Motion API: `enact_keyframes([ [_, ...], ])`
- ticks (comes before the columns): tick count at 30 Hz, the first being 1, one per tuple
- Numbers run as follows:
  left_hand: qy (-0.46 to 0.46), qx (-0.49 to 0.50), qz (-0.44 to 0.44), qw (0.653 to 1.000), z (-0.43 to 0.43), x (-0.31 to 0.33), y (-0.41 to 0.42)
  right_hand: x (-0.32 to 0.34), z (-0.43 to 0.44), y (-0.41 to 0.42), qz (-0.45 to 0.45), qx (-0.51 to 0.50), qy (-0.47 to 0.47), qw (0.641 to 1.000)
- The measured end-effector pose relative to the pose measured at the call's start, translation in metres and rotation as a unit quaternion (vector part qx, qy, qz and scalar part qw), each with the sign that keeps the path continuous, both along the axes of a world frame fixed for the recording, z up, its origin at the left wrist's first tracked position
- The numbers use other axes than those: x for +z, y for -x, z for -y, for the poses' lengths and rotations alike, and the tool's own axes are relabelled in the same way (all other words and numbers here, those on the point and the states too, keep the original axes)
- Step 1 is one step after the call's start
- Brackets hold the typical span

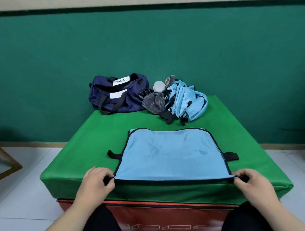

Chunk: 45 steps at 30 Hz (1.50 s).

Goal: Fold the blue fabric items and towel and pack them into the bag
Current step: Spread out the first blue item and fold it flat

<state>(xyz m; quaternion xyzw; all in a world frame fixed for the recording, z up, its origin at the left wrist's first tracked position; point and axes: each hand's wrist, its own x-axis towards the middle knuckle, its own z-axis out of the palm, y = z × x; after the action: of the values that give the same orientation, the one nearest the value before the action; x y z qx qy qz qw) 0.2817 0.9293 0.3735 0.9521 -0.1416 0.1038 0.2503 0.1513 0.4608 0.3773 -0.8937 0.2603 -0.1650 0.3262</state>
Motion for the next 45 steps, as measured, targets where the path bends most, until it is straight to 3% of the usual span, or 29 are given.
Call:
enact_keyframes([
  [8, -0.064, -0.042, 0.029, 0.997, -0.018, 0.048, 0.014, 0.049, 0.006, 0.014, -0.054, 0.062, 0.003, 0.997],
  [16, -0.1, -0.046, -0.003, 0.994, 0.0, 0.1, -0.041, 0.087, 0.027, -0.057, -0.061, 0.079, -0.008, 0.995],
  [22, -0.145, -0.03, -0.058, 0.987, 0.022, 0.097, -0.118, 0.089, 0.041, -0.132, -0.096, 0.086, -0.004, 0.992],
  [32, -0.146, -0.004, -0.126, 0.981, 0.054, 0.06, -0.216, 0.056, 0.056, -0.236, -0.172, 0.074, 0.048, 0.981],
  [37, -0.092, 0.012, -0.134, 0.987, 0.052, 0.045, -0.218, 0.049, 0.056, -0.25, -0.215, 0.11, 0.116, 0.964],
  [45, 0.084, 0.016, -0.027, 0.996, 0.052, 0.038, -0.12, 0.066, -0.022, -0.254, -0.162, 0.18, 0.143, 0.96],
])
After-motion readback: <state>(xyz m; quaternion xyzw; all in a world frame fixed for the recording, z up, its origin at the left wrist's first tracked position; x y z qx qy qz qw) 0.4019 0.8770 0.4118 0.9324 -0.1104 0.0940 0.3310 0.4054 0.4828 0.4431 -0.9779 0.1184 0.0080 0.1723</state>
